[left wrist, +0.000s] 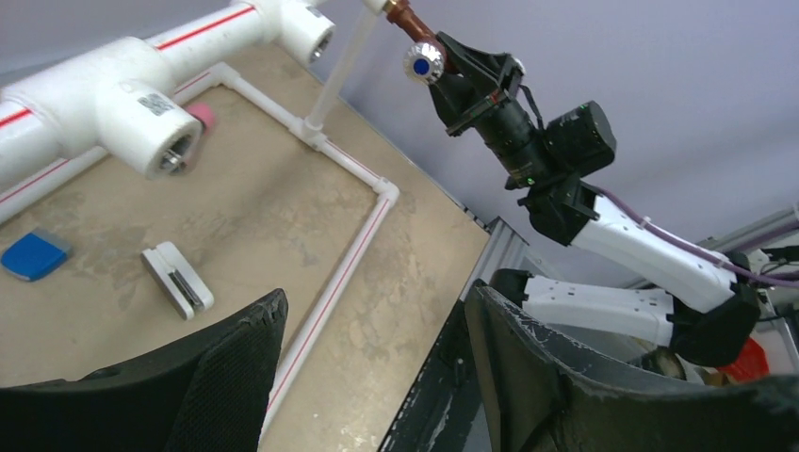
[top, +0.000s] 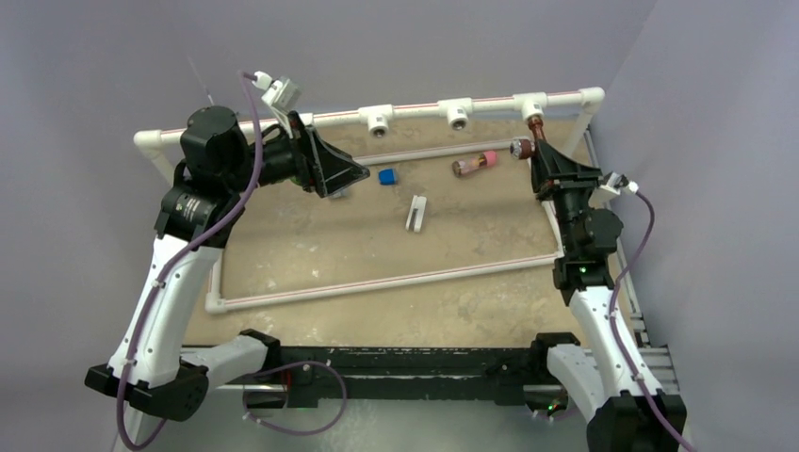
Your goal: Install the water faucets
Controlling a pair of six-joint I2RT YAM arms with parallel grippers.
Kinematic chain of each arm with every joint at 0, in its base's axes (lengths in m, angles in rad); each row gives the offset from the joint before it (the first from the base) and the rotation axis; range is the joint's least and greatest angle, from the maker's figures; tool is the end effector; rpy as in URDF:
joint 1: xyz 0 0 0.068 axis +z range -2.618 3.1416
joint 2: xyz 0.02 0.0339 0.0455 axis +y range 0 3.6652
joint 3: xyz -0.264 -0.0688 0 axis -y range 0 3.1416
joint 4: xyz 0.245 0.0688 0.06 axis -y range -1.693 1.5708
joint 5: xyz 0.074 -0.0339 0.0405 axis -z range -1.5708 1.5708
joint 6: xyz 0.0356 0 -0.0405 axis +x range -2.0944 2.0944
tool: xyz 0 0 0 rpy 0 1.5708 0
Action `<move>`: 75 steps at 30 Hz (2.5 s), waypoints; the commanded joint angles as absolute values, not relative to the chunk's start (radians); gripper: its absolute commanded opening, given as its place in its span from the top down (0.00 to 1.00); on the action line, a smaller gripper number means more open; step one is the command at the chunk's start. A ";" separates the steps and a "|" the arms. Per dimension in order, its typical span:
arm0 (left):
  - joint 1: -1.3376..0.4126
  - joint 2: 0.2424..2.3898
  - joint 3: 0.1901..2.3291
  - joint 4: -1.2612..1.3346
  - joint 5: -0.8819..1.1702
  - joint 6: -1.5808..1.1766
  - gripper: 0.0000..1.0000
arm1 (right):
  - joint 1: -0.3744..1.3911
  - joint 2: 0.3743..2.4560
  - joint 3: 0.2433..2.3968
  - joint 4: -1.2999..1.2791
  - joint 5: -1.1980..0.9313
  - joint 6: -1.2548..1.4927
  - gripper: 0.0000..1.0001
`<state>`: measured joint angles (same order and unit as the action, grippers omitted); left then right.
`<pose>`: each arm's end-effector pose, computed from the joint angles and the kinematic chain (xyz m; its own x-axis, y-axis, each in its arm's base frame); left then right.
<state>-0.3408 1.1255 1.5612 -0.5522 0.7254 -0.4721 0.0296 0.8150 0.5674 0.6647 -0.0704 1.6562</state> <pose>0.1835 -0.0901 0.4979 -0.4937 -0.1859 -0.8495 0.7260 0.4496 -0.5204 0.1911 0.0082 0.3481 -0.1280 0.9905 0.0496 -0.3955 -0.0968 0.9134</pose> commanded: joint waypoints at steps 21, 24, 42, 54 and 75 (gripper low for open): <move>-0.336 1.072 1.580 -0.529 0.748 -0.478 0.30 | 0.034 0.671 0.590 0.409 -0.197 1.335 0.17; -0.336 1.071 1.581 -0.533 0.746 -0.472 0.30 | 0.032 0.641 0.632 0.314 -0.198 1.101 0.16; -0.379 1.032 1.548 -0.544 0.738 -0.433 0.28 | 0.076 0.624 0.945 -0.039 -0.108 0.033 0.15; -0.506 1.009 1.530 -0.578 0.620 -0.374 0.27 | 0.308 0.714 1.030 -0.123 0.105 -0.563 0.11; -0.549 1.018 1.528 -0.583 0.567 -0.348 0.26 | 0.406 0.723 0.775 0.438 0.295 -1.177 0.13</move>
<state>-0.5430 1.0161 1.5311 -0.5938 0.5739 -0.3698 0.3992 0.7013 0.7383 0.3161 0.3191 -1.1175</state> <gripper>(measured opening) 0.733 0.876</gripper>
